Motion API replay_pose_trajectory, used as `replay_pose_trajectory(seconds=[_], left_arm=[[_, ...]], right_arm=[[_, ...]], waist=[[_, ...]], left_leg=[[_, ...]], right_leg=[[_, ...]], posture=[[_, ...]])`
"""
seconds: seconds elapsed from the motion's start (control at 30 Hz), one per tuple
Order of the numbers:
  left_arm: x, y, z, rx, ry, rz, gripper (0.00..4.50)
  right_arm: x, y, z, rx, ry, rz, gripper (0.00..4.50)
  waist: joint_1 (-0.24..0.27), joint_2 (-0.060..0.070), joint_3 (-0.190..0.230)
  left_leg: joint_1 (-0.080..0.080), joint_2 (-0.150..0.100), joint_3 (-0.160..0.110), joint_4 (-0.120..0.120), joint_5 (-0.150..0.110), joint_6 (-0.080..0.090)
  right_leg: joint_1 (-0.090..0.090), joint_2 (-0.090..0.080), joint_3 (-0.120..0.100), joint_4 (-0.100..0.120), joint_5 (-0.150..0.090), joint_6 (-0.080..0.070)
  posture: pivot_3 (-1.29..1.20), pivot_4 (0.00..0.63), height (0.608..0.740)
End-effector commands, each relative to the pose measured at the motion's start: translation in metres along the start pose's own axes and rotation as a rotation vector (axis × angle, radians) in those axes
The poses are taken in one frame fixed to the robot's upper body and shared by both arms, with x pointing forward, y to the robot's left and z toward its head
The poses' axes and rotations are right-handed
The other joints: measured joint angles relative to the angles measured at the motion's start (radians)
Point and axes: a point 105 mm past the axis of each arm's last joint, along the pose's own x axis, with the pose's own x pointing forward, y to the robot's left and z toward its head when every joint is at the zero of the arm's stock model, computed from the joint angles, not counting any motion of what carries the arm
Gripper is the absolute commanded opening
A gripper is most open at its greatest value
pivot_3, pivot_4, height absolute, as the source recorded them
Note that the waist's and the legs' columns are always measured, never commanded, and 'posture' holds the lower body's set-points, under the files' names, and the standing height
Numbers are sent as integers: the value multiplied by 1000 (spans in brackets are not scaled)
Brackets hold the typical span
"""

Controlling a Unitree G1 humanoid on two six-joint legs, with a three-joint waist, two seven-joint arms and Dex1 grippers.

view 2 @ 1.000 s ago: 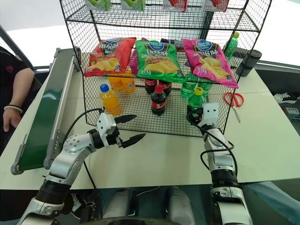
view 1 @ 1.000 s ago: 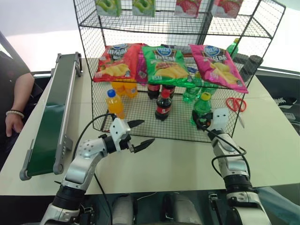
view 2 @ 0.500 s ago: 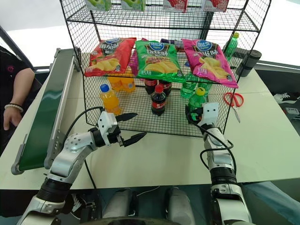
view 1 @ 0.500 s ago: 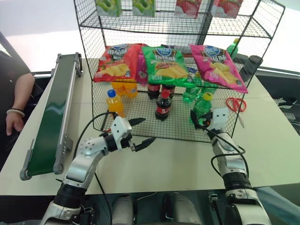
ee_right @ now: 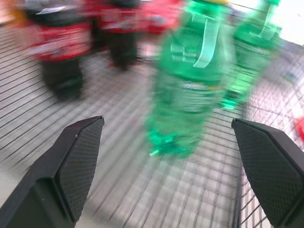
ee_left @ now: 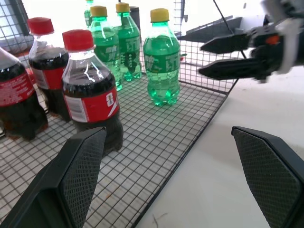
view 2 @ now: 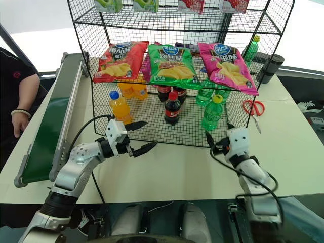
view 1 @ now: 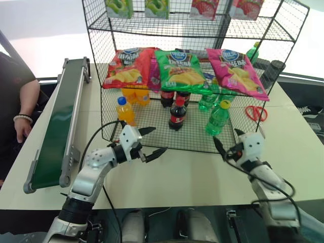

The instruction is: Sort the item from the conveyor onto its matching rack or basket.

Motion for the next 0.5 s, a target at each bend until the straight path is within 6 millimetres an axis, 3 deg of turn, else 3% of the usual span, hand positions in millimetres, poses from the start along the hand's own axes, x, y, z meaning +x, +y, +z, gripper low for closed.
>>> replay_pose_trajectory(seconds=[0.03,0.3,0.5], left_arm=[[-20,15,-3,0,37,70,4500],[-58,28,-19,-2,126,166,4500],[-69,25,-23,1,145,177,4500]], right_arm=[[-19,2,29,-37,-61,79,4479],[-45,-12,34,-43,-3,96,4479],[-47,-19,28,-29,18,91,4479]], waist=[[-4,0,0],[2,-1,-1],[1,-1,-1]], left_leg=[[0,0,0,0,0,0],[0,1,-1,1,0,0],[-1,1,0,0,0,0]], right_leg=[[0,0,0,0,0,0],[0,1,0,-1,-1,1],[0,0,0,-3,0,-1]], posture=[[0,150,735],[0,150,735],[0,150,735]])
